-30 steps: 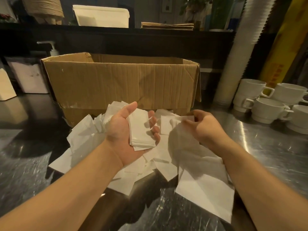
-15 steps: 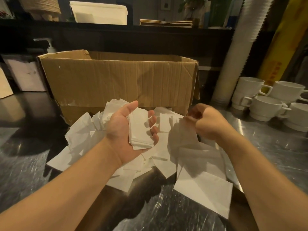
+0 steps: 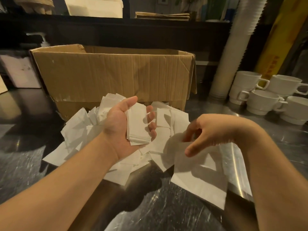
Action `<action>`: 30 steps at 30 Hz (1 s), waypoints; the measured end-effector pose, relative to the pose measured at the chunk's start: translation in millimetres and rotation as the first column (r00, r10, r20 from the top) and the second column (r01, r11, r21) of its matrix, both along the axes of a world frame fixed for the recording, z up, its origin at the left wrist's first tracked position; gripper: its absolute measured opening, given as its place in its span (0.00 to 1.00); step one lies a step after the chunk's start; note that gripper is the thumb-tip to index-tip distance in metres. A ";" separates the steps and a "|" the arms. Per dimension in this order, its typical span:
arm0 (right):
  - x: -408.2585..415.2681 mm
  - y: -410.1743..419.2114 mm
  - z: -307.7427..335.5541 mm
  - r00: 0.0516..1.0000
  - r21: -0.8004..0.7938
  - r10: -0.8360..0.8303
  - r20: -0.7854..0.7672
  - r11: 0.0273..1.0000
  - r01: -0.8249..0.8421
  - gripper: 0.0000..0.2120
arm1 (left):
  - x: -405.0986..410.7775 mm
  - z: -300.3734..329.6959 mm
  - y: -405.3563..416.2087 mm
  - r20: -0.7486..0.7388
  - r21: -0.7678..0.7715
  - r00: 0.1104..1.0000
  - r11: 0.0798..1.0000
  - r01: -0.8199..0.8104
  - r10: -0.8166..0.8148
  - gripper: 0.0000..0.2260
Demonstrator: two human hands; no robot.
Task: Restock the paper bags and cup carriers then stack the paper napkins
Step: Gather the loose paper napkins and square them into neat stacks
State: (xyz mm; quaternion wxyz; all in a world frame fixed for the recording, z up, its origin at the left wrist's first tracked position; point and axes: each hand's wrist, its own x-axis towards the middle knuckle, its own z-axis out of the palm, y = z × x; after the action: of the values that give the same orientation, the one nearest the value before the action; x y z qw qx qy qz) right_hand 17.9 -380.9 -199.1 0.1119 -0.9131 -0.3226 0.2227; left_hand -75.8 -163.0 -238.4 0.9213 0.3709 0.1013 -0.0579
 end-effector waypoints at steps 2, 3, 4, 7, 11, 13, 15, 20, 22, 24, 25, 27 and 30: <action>-4.5 3.8 -1.6 0.999 -0.058 -0.004 0.041 0.998 0.006 0.24 | 0.1 -0.6 0.3 -0.004 0.002 1.000 1.000 -0.002 0.002 0.21; -6.9 5.7 -1.4 0.997 -0.058 -0.005 0.074 0.998 0.010 0.26 | 0.0 -0.8 0.6 -0.004 0.002 1.000 1.000 0.000 0.000 0.21; -9.8 6.8 -0.6 0.994 -0.048 -0.008 0.110 0.999 0.013 0.26 | 0.1 -1.0 0.5 -0.005 0.000 1.000 1.000 0.005 -0.005 0.21; -19.0 9.0 1.4 0.983 -0.096 0.025 0.179 0.995 -0.008 0.25 | 1.0 -1.6 0.8 -0.012 0.000 1.000 1.000 0.007 -0.007 0.21; -29.4 14.8 -4.9 0.975 -0.255 0.088 0.203 0.966 -0.034 0.28 | 1.1 -2.1 1.7 -0.010 0.005 1.000 1.000 0.000 0.000 0.22; -29.9 17.1 -9.0 0.970 -0.257 0.098 0.221 0.966 -0.039 0.27 | 1.3 -2.5 1.8 -0.011 0.008 1.000 1.000 -0.004 0.004 0.22; -29.4 17.1 -10.7 0.970 -0.245 0.094 0.223 0.969 -0.038 0.27 | 1.6 -3.1 1.4 -0.010 0.007 1.000 1.000 0.003 -0.003 0.22; -29.1 15.8 -10.8 0.990 -0.170 0.086 0.110 0.983 -0.066 0.25 | 2.2 -3.9 2.2 -0.007 0.018 1.000 1.000 0.011 -0.011 0.23; -26.2 15.9 -12.1 0.993 -0.147 0.087 0.083 0.986 -0.074 0.21 | 2.5 -4.2 2.5 -0.006 0.018 1.000 1.000 0.012 -0.012 0.23; -21.2 15.4 -13.5 0.991 -0.136 0.093 0.093 0.988 -0.080 0.17 | 2.8 -4.7 3.0 -0.006 0.019 1.000 1.000 0.010 -0.010 0.23; -18.5 14.8 -13.6 0.989 -0.121 0.097 0.111 0.989 -0.084 0.13 | 3.0 -4.9 3.2 -0.004 0.016 1.000 1.000 0.012 -0.012 0.23; -15.5 13.9 -11.2 0.984 -0.064 0.094 0.149 0.994 -0.085 0.08 | 2.7 -5.0 3.2 0.004 0.007 1.000 1.000 0.019 -0.019 0.23; -13.4 13.2 -4.3 0.990 0.127 0.022 0.136 0.991 -0.040 0.05 | 3.2 -5.6 4.1 0.008 0.005 1.000 1.000 0.023 -0.023 0.23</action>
State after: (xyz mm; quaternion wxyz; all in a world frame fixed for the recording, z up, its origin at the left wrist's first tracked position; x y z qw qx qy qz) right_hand 4.5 -367.7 -203.5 0.1454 -0.9117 -0.3575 0.1409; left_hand -72.7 -158.9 -244.1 0.9201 0.3744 0.0933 -0.0667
